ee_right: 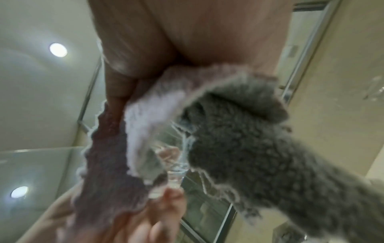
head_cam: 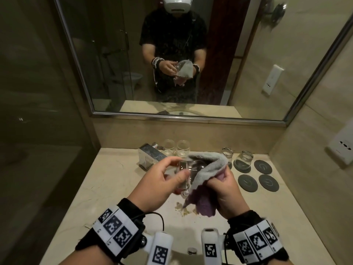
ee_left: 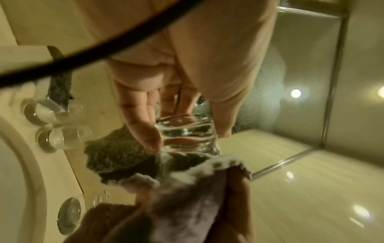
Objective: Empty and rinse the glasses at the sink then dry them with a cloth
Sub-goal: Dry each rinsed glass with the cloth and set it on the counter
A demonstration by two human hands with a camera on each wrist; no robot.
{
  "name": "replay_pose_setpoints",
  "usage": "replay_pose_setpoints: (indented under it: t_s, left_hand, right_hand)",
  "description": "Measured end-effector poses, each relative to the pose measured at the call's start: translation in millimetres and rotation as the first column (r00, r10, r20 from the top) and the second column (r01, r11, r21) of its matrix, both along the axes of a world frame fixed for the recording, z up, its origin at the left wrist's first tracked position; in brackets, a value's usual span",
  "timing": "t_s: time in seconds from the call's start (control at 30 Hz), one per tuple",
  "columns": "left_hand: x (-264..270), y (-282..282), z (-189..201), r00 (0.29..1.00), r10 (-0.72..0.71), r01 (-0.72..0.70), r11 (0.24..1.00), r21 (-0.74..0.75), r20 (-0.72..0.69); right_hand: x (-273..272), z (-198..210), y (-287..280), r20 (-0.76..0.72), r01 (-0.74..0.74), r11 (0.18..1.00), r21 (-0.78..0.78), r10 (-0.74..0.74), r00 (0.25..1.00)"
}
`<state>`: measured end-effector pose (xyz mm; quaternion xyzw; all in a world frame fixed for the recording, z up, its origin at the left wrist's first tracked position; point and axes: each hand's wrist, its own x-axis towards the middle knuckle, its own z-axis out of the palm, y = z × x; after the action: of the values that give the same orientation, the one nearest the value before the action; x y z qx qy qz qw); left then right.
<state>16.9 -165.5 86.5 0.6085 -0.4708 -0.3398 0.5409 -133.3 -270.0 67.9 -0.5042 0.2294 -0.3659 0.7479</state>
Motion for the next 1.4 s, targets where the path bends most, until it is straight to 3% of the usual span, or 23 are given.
replay_pose_setpoints:
  t_s: [0.07, 0.1, 0.27, 0.33, 0.43, 0.47, 0.6, 0.67, 0.77, 0.8, 0.97, 1.03, 1.13, 1.3, 1.4]
  left_hand:
    - [3.0, 3.2, -3.3, 0.96, -0.032, 0.049, 0.997, -0.054, 0.279]
    - [4.6, 3.3, -7.0, 0.944, -0.041, 0.064, 0.996, -0.06, 0.329]
    - [3.8, -1.1, -7.7, 0.997, -0.002, 0.008, 0.997, 0.082, -0.074]
    - [4.1, -0.3, -7.6, 1.0, 0.019, -0.019, 0.999, 0.036, 0.005]
    - [6.4, 1.9, -9.4, 0.947, -0.035, 0.055, 0.997, -0.055, 0.321]
    - [6.6, 1.9, -7.9, 0.95, -0.046, 0.06, 0.998, -0.036, 0.31]
    - [7.5, -3.5, -2.2, 0.997, 0.054, -0.058, 0.994, 0.088, 0.051]
    - [8.4, -4.7, -4.0, 0.995, 0.065, -0.071, 0.995, 0.072, 0.08]
    - [6.8, -1.1, -8.4, 0.952, -0.003, 0.021, 0.998, -0.056, 0.305]
    - [6.2, -0.9, -9.7, 0.948, -0.011, 0.034, 0.997, -0.066, 0.319]
    - [0.8, -5.4, -1.0, 0.996, 0.082, -0.084, 0.995, 0.054, 0.03]
    - [1.0, -4.2, -0.6, 0.996, 0.075, -0.076, 0.997, 0.016, 0.056]
    - [5.0, 0.8, -4.2, 0.974, -0.022, 0.029, 0.999, -0.028, 0.224]
    - [7.9, -4.0, -4.3, 0.997, 0.068, -0.071, 0.995, 0.077, 0.045]
    - [6.7, -1.5, -5.3, 0.983, 0.045, -0.045, 0.999, -0.004, 0.178]
  right_hand:
    - [1.5, -2.5, -2.6, 0.027, -0.028, 0.992, 0.121, 0.024, 0.999]
    - [1.9, -3.2, -2.9, 0.026, -0.039, 0.986, 0.165, 0.035, 0.999]
    - [-0.3, -1.9, 3.7, -0.035, 0.01, 1.0, 0.006, -0.009, 0.999]
    - [1.0, -4.2, 5.1, -0.03, -0.019, 0.999, 0.032, 0.02, 0.999]
    - [7.0, -2.9, 3.3, 0.002, -0.051, 0.988, 0.143, 0.051, 0.999]
    - [7.2, -2.2, 3.3, 0.016, -0.054, 0.985, 0.167, 0.052, 0.998]
    - [9.6, 2.3, 7.1, -0.012, -0.013, 0.997, 0.077, 0.014, 1.0]
    - [12.2, 3.7, 8.7, -0.007, -0.012, 0.995, 0.094, 0.013, 1.0]
    - [14.1, 4.3, 4.9, -0.005, -0.029, 0.982, 0.185, 0.031, 1.0]
    - [12.6, 4.6, 4.3, -0.002, -0.034, 0.978, 0.205, 0.036, 0.999]
    - [9.2, 5.1, 7.3, 0.002, 0.042, 0.994, 0.098, -0.042, 0.999]
    - [11.0, 3.7, 7.5, 0.011, 0.018, 0.991, 0.136, -0.02, 1.0]
    - [12.5, 2.9, 4.4, 0.008, -0.018, 0.969, 0.246, 0.016, 1.0]
    - [9.1, 3.5, 8.5, -0.056, 0.054, 0.998, 0.015, -0.053, 0.997]
    - [11.8, -0.8, 9.7, -0.021, 0.054, 0.997, 0.047, -0.053, 0.998]
